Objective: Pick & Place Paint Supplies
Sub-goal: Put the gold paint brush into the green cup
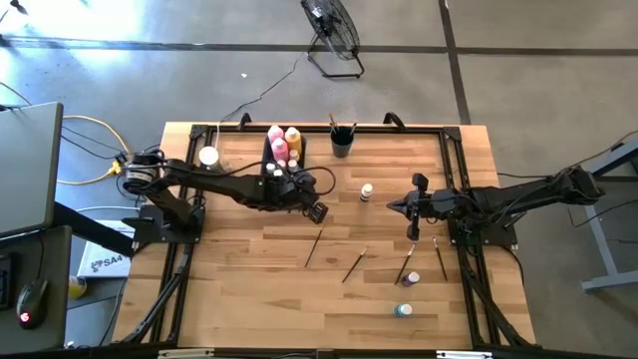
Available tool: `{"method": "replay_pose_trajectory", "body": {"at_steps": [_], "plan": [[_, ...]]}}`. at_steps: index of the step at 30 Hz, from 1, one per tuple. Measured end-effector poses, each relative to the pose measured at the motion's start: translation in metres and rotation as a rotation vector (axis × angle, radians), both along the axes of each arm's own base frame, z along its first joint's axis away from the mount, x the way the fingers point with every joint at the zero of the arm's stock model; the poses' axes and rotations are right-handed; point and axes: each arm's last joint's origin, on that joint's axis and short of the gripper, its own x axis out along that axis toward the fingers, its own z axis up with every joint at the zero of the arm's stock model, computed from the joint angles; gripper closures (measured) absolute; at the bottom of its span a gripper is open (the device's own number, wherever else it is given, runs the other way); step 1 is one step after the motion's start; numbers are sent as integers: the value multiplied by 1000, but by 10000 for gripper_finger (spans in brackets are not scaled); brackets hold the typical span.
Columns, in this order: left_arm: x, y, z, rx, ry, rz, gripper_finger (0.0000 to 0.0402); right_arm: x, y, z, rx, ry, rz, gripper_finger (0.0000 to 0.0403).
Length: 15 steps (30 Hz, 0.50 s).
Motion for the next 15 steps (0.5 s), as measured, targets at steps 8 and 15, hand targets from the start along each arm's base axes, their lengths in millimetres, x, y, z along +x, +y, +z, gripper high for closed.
{"method": "replay_pose_trajectory", "body": {"at_steps": [8,15], "plan": [[28,-1,-6,-32,187,-26,402,0,0,0,0,-3,0,401],[39,1,-9,-67,273,6,402,-1,0,-3,-1,31,3,401]]}}
